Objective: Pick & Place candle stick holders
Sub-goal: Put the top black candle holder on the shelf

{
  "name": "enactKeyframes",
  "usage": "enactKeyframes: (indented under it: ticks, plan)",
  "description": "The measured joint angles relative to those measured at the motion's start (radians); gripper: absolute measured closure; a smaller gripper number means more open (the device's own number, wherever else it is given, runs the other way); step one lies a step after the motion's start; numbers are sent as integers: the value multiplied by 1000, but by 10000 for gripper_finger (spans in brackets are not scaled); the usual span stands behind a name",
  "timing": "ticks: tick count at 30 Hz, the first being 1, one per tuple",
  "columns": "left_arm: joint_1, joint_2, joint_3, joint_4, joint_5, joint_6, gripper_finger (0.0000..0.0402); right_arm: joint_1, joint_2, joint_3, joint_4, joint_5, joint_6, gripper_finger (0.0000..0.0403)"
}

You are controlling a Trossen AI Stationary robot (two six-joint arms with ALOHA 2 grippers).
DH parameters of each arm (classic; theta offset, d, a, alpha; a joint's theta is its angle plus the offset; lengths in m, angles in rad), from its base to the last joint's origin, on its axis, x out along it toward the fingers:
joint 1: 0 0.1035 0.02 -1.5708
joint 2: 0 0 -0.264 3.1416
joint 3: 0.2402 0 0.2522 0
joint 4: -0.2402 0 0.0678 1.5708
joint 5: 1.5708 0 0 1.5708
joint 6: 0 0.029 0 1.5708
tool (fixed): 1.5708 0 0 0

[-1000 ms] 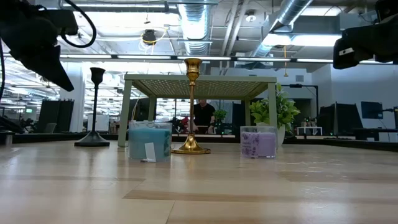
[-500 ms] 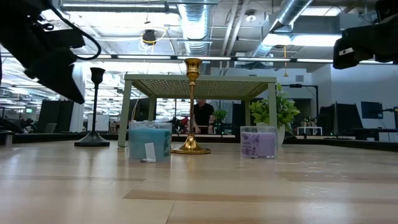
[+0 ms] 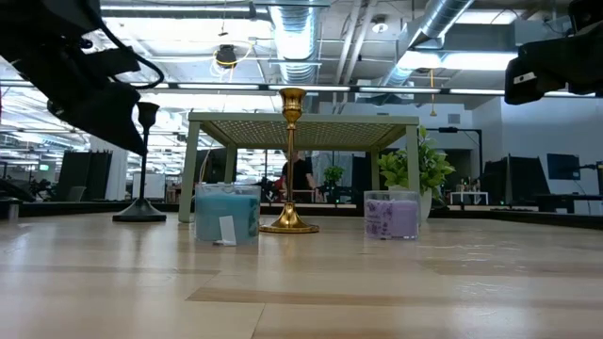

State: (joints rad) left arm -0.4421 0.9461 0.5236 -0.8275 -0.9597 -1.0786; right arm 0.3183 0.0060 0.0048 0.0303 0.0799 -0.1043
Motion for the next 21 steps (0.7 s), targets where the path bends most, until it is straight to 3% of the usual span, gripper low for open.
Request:
enactKeyframes:
  ticks: [21]
  plan:
    - [121,89,0,75,-24,0,129,0,0,0,0,0,0,403]
